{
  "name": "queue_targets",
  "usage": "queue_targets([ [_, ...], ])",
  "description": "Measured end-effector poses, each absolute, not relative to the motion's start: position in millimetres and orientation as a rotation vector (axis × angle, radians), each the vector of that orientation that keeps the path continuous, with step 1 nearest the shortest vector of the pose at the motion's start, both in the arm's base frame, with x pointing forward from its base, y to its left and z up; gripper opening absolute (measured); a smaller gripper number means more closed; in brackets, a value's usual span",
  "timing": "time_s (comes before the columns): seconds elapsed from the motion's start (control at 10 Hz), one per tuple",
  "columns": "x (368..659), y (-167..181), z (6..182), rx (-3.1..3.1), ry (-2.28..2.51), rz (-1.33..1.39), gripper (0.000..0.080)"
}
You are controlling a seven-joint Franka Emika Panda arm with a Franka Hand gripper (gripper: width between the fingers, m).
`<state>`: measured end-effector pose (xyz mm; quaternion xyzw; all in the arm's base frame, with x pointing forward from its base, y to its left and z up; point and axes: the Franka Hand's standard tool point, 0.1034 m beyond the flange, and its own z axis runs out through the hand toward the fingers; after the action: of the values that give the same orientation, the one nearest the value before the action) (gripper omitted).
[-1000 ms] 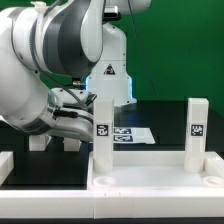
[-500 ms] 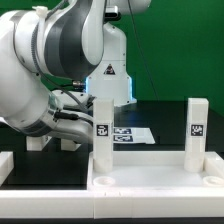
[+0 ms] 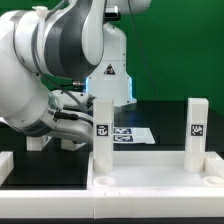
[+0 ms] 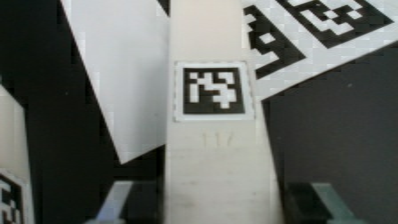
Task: Assemble desk
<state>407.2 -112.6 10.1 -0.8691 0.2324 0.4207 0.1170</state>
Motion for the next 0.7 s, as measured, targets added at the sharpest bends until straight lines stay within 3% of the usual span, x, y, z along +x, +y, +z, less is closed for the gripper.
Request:
queue_targets([
  [0.3, 407, -113, 14.4, -2.535, 0.677, 1.239, 0.0287],
  [0.7, 415, -118, 93.7, -2.480, 0.677, 1.212, 0.0287],
])
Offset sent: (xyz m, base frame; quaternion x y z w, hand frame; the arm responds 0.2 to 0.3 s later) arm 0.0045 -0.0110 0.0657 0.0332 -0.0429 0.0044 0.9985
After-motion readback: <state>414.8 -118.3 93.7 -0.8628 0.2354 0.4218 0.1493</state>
